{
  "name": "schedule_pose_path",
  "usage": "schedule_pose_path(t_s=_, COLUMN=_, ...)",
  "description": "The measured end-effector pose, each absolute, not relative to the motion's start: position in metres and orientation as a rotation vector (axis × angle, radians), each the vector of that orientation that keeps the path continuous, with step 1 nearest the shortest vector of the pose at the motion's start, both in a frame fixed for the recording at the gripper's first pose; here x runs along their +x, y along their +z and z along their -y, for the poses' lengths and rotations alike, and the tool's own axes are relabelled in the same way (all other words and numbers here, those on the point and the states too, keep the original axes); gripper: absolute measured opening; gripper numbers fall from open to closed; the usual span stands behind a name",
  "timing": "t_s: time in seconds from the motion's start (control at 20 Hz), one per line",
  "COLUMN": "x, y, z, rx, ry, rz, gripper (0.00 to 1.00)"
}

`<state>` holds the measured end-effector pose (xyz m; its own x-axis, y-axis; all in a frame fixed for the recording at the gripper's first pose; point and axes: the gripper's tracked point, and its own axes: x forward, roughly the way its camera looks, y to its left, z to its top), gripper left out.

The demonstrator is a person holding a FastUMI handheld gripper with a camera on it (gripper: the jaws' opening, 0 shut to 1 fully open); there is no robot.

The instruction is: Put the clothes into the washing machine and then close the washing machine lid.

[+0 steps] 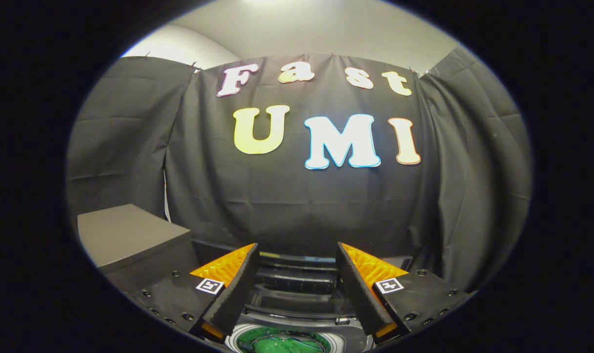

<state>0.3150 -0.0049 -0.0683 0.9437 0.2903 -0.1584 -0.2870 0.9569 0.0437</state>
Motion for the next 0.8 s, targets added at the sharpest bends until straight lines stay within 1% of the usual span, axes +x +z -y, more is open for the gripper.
schedule_pose_path(t_s=0.15, x=0.339, y=-0.066, z=0.0, rx=0.033, ry=0.285, rz=-0.172, gripper=0.97)
schedule_pose_path(t_s=0.45, x=0.383, y=-0.084, z=-0.014, rx=0.059, ry=0.265, rz=-0.225, gripper=0.97)
schedule_pose_path(t_s=0.8, x=0.399, y=-0.125, z=-0.02, rx=0.07, ry=0.221, rz=-0.317, gripper=0.96)
